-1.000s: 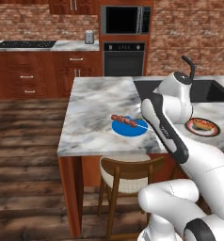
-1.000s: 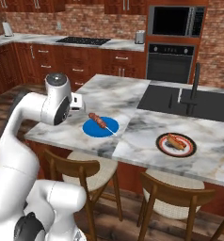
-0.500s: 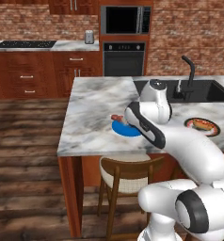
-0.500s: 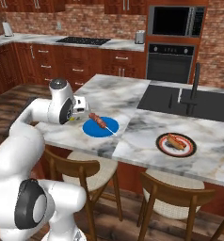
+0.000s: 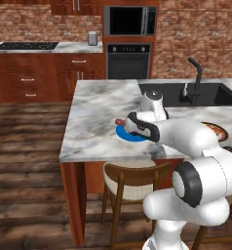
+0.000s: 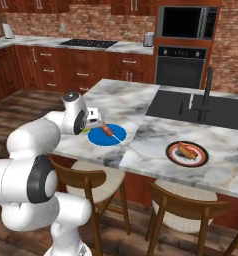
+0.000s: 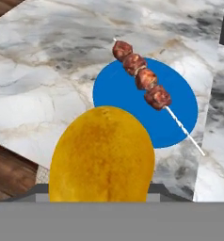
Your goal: Pick up the pear and mango from the fridge and place one fruit on each plate on the dining counter.
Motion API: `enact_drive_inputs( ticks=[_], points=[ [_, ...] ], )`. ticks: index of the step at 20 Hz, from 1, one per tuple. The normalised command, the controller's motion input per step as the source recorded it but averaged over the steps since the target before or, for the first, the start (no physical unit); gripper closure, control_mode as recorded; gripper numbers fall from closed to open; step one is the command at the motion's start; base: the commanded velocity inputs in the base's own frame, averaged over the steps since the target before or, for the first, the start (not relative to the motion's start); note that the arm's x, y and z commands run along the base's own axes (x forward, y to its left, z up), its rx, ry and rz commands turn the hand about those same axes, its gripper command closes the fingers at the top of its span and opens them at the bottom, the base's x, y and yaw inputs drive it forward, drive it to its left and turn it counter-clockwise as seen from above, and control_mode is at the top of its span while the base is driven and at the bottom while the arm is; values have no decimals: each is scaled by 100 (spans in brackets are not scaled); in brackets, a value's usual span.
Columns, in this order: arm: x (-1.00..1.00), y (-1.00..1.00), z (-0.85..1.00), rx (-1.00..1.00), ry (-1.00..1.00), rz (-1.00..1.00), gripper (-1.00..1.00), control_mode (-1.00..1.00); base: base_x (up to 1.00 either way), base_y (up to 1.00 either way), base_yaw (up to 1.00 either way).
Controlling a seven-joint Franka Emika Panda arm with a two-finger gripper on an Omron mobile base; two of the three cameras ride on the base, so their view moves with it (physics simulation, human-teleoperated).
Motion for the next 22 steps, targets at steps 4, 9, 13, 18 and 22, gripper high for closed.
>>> enact_drive_inputs(
  ticks=[4,9,13,18,22],
  points=[
    [61,-24,-21,0,11,-1,100,-100,0,0,0],
    [60,-14,-28,0,0,0,100,-100,0,0,0],
    [59,-1,-34,0,0,0,100,-100,0,0,0],
    [48,0,-35,0,3,0,100,-100,0,0,0],
    [30,0,-30,0,7,0,100,-100,0,0,0]
  ],
)
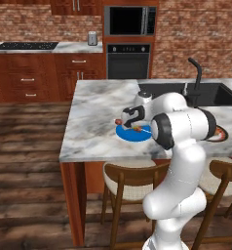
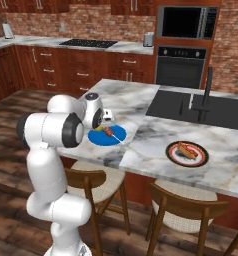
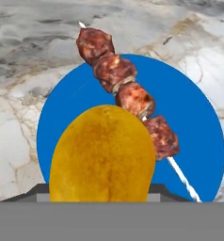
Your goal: Pick up the pear and mango from the fridge and place one fruit on each plate on the dining counter.
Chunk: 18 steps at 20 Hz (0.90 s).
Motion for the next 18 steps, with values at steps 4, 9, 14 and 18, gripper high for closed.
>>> enact_drive_inputs(
  ticks=[4,9,14,18],
  points=[
    [11,0,-24,0,10,0,100,-100,0,0,0],
    [3,0,-10,0,12,0,100,-100,0,0,0],
    [7,0,-16,0,9,0,100,-100,0,0,0],
    [26,0,-23,0,4,0,100,-100,0,0,0]
  ],
)
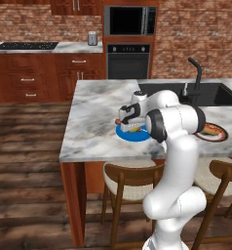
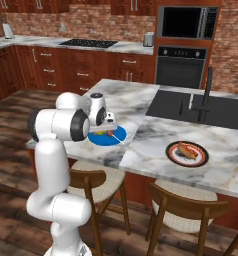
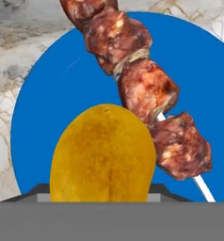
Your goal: Pick up the pear and mango from the fridge and place one fruit on each plate on the dining counter.
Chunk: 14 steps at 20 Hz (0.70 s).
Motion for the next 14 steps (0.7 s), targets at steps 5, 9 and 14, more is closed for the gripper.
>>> enact_drive_inputs(
  ticks=[5,9,14],
  points=[
    [25,0,-21,0,4,0,100,-100,0,0,0],
    [9,0,-26,0,7,0,100,-100,0,0,0],
    [-19,0,-38,0,17,0,-100,-100,0,0,0]
  ],
)
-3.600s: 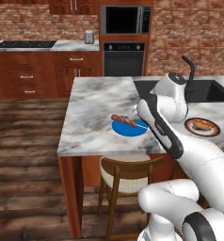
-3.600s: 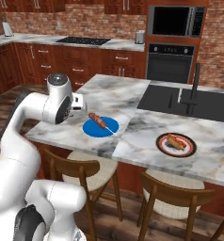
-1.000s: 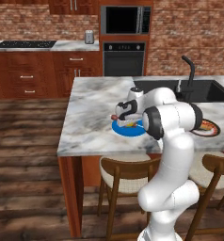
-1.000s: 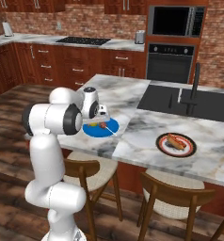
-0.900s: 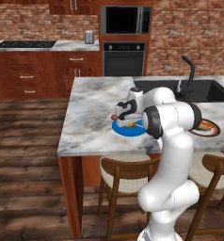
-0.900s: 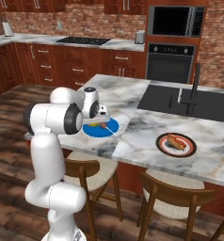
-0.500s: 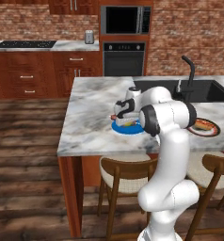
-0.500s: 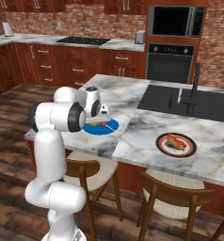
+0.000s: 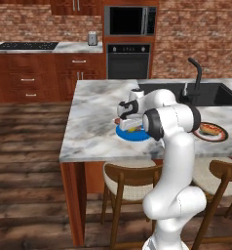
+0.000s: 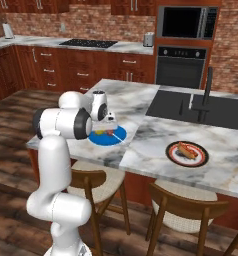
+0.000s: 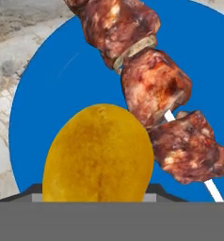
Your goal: Pick up the pear and mango from the fridge and place one fruit on each plate on the dining counter.
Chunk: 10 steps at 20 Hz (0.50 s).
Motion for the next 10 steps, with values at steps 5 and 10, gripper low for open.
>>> enact_drive_inputs(
  ticks=[5,10],
  points=[
    [-17,0,-18,0,6,0,-100,-100,0,0,0],
    [-11,0,-8,0,1,0,-100,-100,0,0,0]
  ],
)
